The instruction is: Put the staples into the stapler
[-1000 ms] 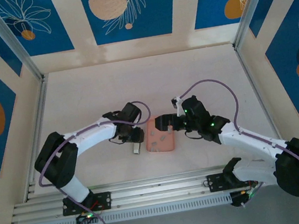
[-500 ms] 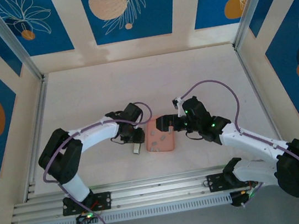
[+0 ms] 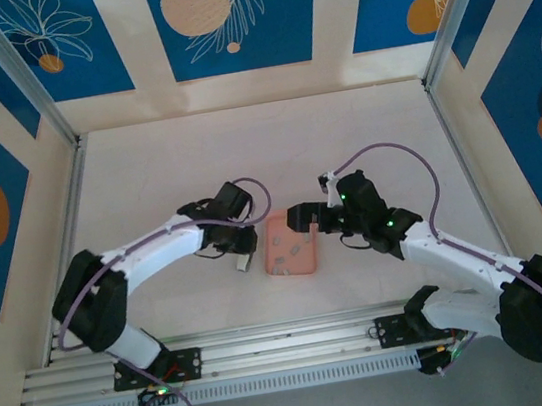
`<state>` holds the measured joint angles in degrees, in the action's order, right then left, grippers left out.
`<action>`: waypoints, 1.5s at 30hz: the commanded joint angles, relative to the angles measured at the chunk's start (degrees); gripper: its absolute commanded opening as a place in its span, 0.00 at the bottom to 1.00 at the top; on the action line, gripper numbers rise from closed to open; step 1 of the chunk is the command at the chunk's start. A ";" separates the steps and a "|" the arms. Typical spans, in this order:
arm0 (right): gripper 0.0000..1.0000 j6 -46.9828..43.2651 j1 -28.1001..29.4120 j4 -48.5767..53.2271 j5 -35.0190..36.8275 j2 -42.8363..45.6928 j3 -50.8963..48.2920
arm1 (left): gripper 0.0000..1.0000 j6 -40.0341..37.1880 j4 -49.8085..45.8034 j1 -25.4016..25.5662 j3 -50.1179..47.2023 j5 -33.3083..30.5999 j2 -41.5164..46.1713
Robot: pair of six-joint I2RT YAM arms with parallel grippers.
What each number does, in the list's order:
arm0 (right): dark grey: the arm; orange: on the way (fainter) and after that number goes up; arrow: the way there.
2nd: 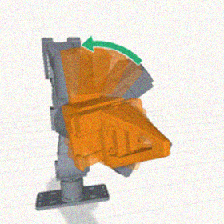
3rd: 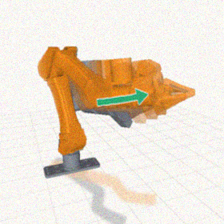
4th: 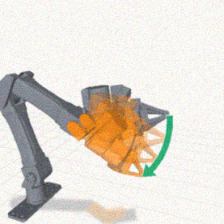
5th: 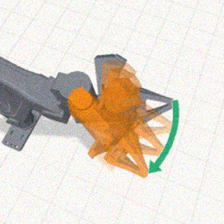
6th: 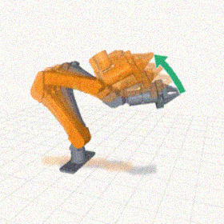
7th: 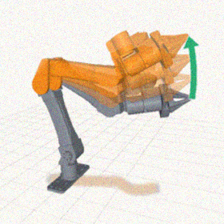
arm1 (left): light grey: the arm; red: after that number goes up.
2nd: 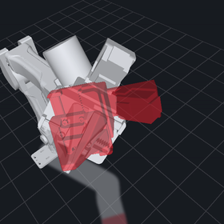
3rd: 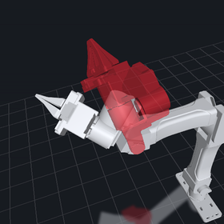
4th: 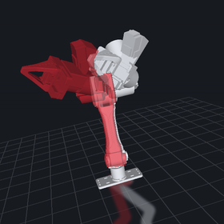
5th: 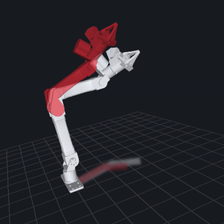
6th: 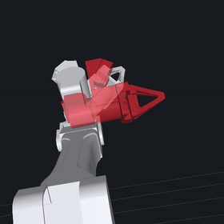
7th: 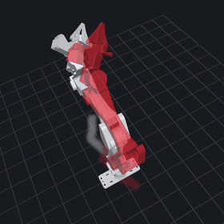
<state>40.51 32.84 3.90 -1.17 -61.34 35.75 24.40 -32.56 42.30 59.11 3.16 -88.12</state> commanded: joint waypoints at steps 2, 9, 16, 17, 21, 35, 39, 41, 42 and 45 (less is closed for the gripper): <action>0.99 0.07 -3.99 -0.92 -11.59 -1.64 0.89 | 0.10 -8.07 6.34 0.50 -3.43 1.44 8.82; 1.00 -5.21 -6.98 4.55 -19.09 -3.80 6.35 | 0.07 -18.91 30.14 0.58 -17.01 11.61 21.98; 0.95 -9.71 -7.31 6.23 -27.74 -4.45 8.63 | 0.06 -29.81 45.13 0.58 -26.82 18.06 29.72; 0.95 -10.77 -6.80 7.26 -27.58 -4.49 9.12 | 0.05 -31.12 45.21 0.57 -27.10 18.84 29.90; 0.92 -13.18 -6.22 9.30 -28.05 -4.18 10.02 | 0.01 -36.74 46.21 0.60 -27.47 24.25 29.72; 0.83 -17.88 -5.59 10.97 -26.60 -1.11 10.79 | 0.00 -43.36 48.49 0.63 -28.13 27.26 29.64; 0.83 -18.45 -5.22 10.60 -26.52 0.06 9.96 | 0.00 -44.92 48.57 0.59 -28.27 27.33 30.00; 0.82 -18.41 -5.28 10.95 -26.12 0.17 9.87 | 0.00 -45.38 48.81 0.59 -28.33 27.69 29.89; 0.82 -18.19 -5.33 10.98 -25.66 0.32 9.80 | 0.00 -45.56 48.96 0.59 -28.27 27.86 29.92; 0.82 -16.98 -5.33 9.00 -24.79 1.47 8.90 | 0.00 -45.69 50.10 0.59 -28.66 28.30 29.96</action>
<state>23.44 27.33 13.74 -26.52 -61.56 44.99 -19.31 14.52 42.52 31.09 29.02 -59.31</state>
